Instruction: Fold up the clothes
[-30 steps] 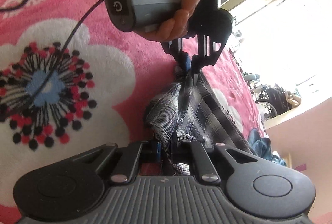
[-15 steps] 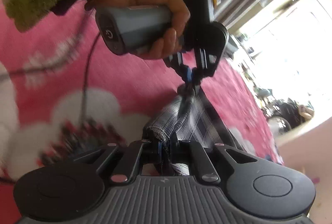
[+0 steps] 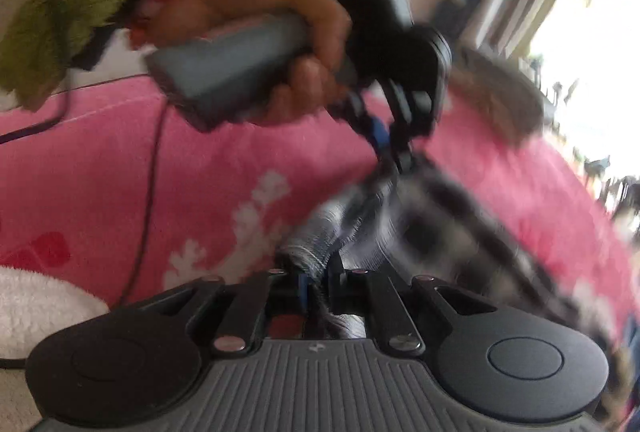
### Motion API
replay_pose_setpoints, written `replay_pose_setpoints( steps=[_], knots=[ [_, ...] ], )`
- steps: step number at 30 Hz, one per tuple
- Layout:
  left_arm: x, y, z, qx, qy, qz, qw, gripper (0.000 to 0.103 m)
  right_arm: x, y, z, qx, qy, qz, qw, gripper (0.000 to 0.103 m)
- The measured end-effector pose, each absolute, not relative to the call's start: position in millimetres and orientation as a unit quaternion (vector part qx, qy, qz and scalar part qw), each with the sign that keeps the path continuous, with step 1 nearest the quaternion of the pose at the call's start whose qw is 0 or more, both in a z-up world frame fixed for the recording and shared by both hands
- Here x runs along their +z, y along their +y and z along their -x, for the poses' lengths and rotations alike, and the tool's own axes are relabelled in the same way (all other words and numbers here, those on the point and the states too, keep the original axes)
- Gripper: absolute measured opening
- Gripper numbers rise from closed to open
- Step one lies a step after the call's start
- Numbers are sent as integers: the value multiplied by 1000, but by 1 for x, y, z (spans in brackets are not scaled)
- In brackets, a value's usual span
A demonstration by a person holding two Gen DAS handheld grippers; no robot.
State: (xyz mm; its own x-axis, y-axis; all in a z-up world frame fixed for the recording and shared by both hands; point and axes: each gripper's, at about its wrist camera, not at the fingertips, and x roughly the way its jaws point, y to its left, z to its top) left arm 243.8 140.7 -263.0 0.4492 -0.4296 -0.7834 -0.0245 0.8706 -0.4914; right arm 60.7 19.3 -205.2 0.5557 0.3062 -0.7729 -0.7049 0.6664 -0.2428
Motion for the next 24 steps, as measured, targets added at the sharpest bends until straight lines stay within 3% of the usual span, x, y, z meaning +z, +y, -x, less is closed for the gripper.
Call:
replay_pose_setpoints(
  steps=[1,3,6,10,20,21,22,24],
  knots=[
    [-260,139,-242,-125,509,212,825,30,-198,7,-62,301,368,251,843,35],
    [-253,141,-237,-119,504,191,834,45,-178,-29,-57,292,373,193,859,51],
    [-239,147,-226,-99,488,160,853,46,-153,-88,-58,265,383,115,877,53],
    [-218,148,-212,-82,460,135,874,48,-138,-183,-90,177,384,55,905,48],
    [-227,71,-185,-158,464,6,872,51,-194,-343,-208,63,453,-45,888,51],
    [-231,65,-183,-162,466,-3,870,51,-201,-348,-214,68,459,-53,884,47],
    [-234,59,-182,-166,469,-11,868,51,-207,-349,-218,74,465,-56,881,28],
    [-237,55,-183,-167,470,-19,867,51,-216,-350,-222,86,469,-54,877,16]
  ],
)
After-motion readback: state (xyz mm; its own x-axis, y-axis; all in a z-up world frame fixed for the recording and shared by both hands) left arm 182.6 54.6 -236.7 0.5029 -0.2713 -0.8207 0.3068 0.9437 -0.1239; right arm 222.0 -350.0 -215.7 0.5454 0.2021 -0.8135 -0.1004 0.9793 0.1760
